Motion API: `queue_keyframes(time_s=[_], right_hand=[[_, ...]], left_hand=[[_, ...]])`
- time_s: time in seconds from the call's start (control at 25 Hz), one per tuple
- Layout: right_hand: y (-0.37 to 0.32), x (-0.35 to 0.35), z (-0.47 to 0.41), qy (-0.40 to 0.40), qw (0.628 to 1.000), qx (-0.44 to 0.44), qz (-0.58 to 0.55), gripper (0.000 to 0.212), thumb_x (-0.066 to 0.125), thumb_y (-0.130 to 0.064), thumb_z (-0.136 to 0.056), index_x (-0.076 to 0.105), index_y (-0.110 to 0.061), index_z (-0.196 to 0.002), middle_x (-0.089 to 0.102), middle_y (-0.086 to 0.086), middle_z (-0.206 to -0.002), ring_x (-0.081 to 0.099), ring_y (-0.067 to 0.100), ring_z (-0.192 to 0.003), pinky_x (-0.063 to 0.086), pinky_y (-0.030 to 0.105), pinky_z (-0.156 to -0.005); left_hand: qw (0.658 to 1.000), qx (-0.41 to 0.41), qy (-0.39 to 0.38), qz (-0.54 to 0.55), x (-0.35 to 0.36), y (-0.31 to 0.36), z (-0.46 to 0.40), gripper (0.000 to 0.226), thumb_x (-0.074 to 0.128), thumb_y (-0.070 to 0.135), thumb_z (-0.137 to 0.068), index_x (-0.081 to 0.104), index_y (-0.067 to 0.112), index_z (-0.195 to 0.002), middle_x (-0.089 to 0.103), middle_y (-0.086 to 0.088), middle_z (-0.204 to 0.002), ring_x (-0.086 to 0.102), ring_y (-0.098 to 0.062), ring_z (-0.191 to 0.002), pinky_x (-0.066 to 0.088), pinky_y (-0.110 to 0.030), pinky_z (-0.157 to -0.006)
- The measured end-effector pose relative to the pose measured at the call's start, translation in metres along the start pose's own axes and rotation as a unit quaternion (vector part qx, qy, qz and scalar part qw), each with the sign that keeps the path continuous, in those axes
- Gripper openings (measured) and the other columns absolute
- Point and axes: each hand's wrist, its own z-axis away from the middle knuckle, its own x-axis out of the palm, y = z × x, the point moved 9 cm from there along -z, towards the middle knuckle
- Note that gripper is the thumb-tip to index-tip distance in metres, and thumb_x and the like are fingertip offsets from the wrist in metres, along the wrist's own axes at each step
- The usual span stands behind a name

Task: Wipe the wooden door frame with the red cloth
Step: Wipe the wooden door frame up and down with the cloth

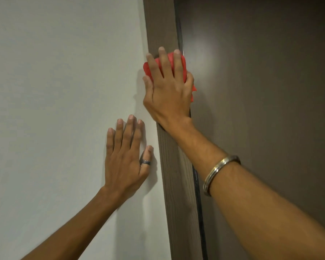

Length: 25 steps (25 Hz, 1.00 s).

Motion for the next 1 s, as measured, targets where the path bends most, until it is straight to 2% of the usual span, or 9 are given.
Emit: queue_keyframes(time_s=[0.16,0.28,0.48,0.8,0.92,1.0], right_hand=[[0.003,0.004,0.109,-0.005,1.0,0.006,0.002,0.059,0.039,-0.046,-0.104,0.041,-0.027,-0.16,0.034,0.006,-0.171,0.026,0.037,-0.16,0.034,0.059,-0.119],[0.009,0.004,0.184,-0.023,1.0,-0.007,0.002,0.059,0.044,-0.047,-0.104,0.042,-0.026,-0.16,0.036,0.007,-0.169,0.029,0.036,-0.159,0.033,0.062,-0.12],[0.011,-0.004,0.312,-0.081,0.995,-0.052,0.017,0.058,0.044,-0.047,-0.105,0.04,-0.029,-0.16,0.035,0.004,-0.17,0.026,0.033,-0.159,0.037,0.064,-0.118],[0.014,0.0,0.257,-0.042,0.998,-0.038,0.011,0.062,0.049,-0.049,-0.103,0.042,-0.024,-0.159,0.041,0.01,-0.167,0.025,0.035,-0.157,0.032,0.065,-0.121],[0.013,-0.001,0.284,-0.047,0.998,-0.028,0.022,0.06,0.048,-0.049,-0.105,0.042,-0.025,-0.159,0.042,0.01,-0.166,0.025,0.036,-0.156,0.032,0.066,-0.12],[0.013,-0.004,0.315,-0.062,0.997,-0.008,0.034,0.056,0.045,-0.048,-0.107,0.042,-0.025,-0.159,0.043,0.009,-0.165,0.025,0.036,-0.155,0.036,0.065,-0.119]], left_hand=[[0.999,-0.009,-0.028,0.019,0.008,0.011,0.049,0.075,0.044,0.04,-0.103,0.02,0.007,-0.166,0.011,-0.015,-0.175,0.006,-0.035,-0.163,0.004,-0.055,-0.132],[0.999,-0.016,-0.042,0.02,0.012,0.013,0.085,0.072,0.037,0.042,-0.105,0.021,0.006,-0.166,0.011,-0.017,-0.175,0.008,-0.038,-0.162,0.003,-0.055,-0.131],[0.998,0.023,-0.049,-0.036,0.018,0.007,0.114,0.072,0.031,0.047,-0.106,0.007,0.018,-0.168,0.004,-0.009,-0.176,0.009,-0.036,-0.162,0.003,-0.052,-0.131],[0.996,0.045,-0.046,-0.067,0.028,0.001,0.126,0.072,0.028,0.05,-0.109,0.001,0.02,-0.168,0.01,-0.013,-0.175,-0.002,-0.028,-0.162,0.0,-0.05,-0.131],[0.996,0.034,-0.048,-0.069,0.028,0.0,0.132,0.072,0.033,0.048,-0.109,0.008,0.016,-0.168,0.015,-0.016,-0.173,0.001,-0.03,-0.161,-0.002,-0.049,-0.13],[0.996,0.013,-0.056,-0.061,0.029,0.004,0.145,0.07,0.036,0.047,-0.109,0.015,0.014,-0.167,0.018,-0.018,-0.172,0.009,-0.037,-0.162,-0.006,-0.047,-0.13]])
